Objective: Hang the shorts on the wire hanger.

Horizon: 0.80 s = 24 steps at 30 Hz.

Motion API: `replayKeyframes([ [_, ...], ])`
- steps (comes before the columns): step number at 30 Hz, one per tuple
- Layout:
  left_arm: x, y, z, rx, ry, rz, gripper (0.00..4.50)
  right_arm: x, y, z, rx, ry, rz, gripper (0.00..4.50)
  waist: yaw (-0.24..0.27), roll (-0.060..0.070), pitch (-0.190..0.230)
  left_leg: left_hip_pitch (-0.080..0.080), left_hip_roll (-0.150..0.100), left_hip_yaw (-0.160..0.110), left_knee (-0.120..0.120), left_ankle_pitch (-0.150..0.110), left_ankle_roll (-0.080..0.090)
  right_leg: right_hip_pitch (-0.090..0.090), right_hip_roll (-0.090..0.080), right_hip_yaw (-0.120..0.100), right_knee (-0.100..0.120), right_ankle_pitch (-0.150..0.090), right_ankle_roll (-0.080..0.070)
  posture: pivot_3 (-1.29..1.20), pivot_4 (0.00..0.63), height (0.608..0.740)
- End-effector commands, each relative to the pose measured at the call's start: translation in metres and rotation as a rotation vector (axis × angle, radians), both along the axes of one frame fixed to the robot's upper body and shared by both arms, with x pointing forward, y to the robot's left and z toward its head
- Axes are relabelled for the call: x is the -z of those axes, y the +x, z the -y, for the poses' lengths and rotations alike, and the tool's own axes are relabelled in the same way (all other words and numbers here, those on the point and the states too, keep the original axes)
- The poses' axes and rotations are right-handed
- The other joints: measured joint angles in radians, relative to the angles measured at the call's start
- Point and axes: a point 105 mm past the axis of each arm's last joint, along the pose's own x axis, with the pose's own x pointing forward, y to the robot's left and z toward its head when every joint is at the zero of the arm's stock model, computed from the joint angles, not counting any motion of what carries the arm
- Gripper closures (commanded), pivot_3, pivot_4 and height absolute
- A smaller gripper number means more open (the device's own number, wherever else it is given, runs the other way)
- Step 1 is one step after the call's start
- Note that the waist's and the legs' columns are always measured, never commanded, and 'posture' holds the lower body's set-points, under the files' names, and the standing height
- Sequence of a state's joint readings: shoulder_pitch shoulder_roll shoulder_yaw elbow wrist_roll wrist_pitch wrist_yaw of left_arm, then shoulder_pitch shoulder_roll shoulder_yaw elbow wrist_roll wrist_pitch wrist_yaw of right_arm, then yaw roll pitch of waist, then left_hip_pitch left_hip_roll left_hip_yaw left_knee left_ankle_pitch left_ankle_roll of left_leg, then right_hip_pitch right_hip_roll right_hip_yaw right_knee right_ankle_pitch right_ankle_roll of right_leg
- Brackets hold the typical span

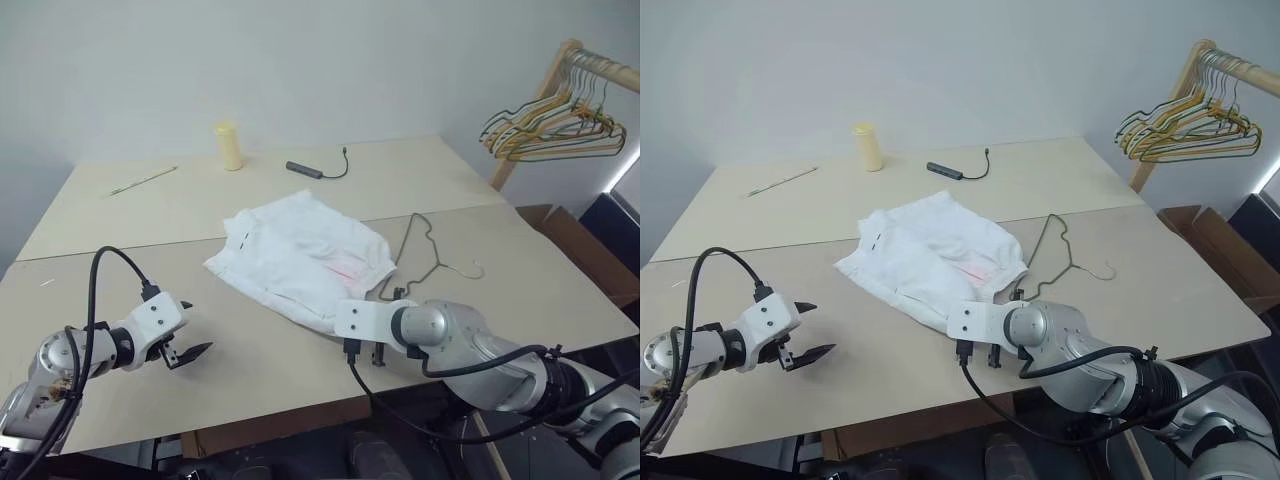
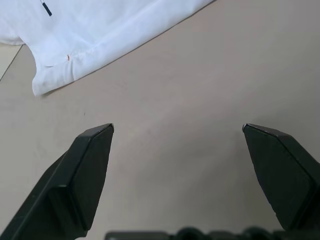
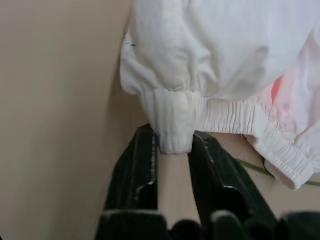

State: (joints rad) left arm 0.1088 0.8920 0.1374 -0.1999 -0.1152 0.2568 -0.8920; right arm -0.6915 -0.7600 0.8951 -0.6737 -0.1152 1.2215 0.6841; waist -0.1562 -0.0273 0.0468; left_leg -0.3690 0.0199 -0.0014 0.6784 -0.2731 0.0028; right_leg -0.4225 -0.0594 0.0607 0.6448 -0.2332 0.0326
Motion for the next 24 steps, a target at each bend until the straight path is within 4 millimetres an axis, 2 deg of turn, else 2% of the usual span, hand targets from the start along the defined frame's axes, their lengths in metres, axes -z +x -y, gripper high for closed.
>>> replayKeyframes([
  [1, -0.01, 0.005, 0.001, 0.017, 0.017, 0.048, 0.0, -0.013, 0.004, -0.003, -0.035, 0.015, 0.067, 4.47, -0.002, 0.0, 0.0, 0.0, 0.0, 0.0, 0.0, 0.0, 0.0, 0.0, 0.0, 0.0, 0.0, 0.0, 0.0, -0.14, 0.0, 0.74],
  [3, -0.009, 0.006, 0.001, 0.02, 0.018, 0.048, 0.0, -0.015, 0.0, -0.003, -0.107, 0.013, 0.087, 4.47, -0.003, 0.0, 0.0, 0.0, 0.0, 0.0, 0.0, 0.0, 0.0, 0.0, 0.0, 0.0, 0.0, 0.0, 0.0, -0.14, 0.0, 0.74],
  [6, -0.006, 0.008, 0.0, 0.039, 0.049, 0.038, 0.0, -0.018, -0.017, 0.001, -0.325, -0.012, 0.121, 4.47, 0.003, 0.0, 0.0, 0.0, -0.001, 0.0, 0.0, 0.0, 0.0, 0.001, -0.001, 0.0, -0.001, -0.001, 0.001, -0.15, 0.0, 0.74],
  [9, 0.0, 0.012, -0.004, 0.072, 0.126, 0.023, 0.0, -0.014, -0.033, 0.026, -0.449, -0.081, 0.088, 4.47, 0.003, 0.0, 0.0, 0.0, -0.002, 0.001, 0.0, 0.0, 0.0, 0.001, -0.002, 0.0, -0.002, -0.005, 0.008, -0.16, 0.0, 0.74],
  [13, -0.001, 0.027, -0.006, 0.12, 0.17, 0.044, 0.0, -0.014, -0.041, 0.055, -0.555, -0.136, 0.051, 4.47, 0.001, 0.0, 0.0, 0.0, -0.002, 0.002, 0.0, 0.0, 0.0, 0.002, -0.002, 0.001, -0.002, -0.004, 0.009, -0.17, 0.0, 0.74],
  [18, -0.003, 0.044, 0.009, 0.228, 0.117, 0.05, 0.0, -0.017, -0.031, 0.061, -0.58, -0.119, 0.101, 4.47, -0.012, -0.001, -0.001, 0.005, -0.001, 0.003, 0.001, 0.0, 0.0, 0.005, 0.0, 0.003, -0.001, -0.003, 0.009, -0.17, 0.0, 0.74],
  [22, -0.002, 0.049, 0.014, 0.313, 0.07, -0.018, 0.0, -0.017, -0.022, 0.055, -0.556, -0.093, 0.145, 4.47, -0.024, -0.001, -0.001, 0.005, -0.002, 0.004, 0.001, 0.0, 0.0, 0.005, 0.0, 0.005, 0.0, -0.003, 0.009, -0.17, 0.0, 0.74],
  [24, 0.002, 0.05, 0.013, 0.345, 0.076, -0.068, 0.0, -0.018, -0.018, 0.051, -0.544, -0.081, 0.163, 4.47, -0.027, -0.001, -0.001, 0.001, -0.002, 0.004, 0.001, 0.0, 0.0, 0.002, 0.0, 0.006, 0.001, 0.0, 0.004, -0.18, 0.0, 0.74],
])
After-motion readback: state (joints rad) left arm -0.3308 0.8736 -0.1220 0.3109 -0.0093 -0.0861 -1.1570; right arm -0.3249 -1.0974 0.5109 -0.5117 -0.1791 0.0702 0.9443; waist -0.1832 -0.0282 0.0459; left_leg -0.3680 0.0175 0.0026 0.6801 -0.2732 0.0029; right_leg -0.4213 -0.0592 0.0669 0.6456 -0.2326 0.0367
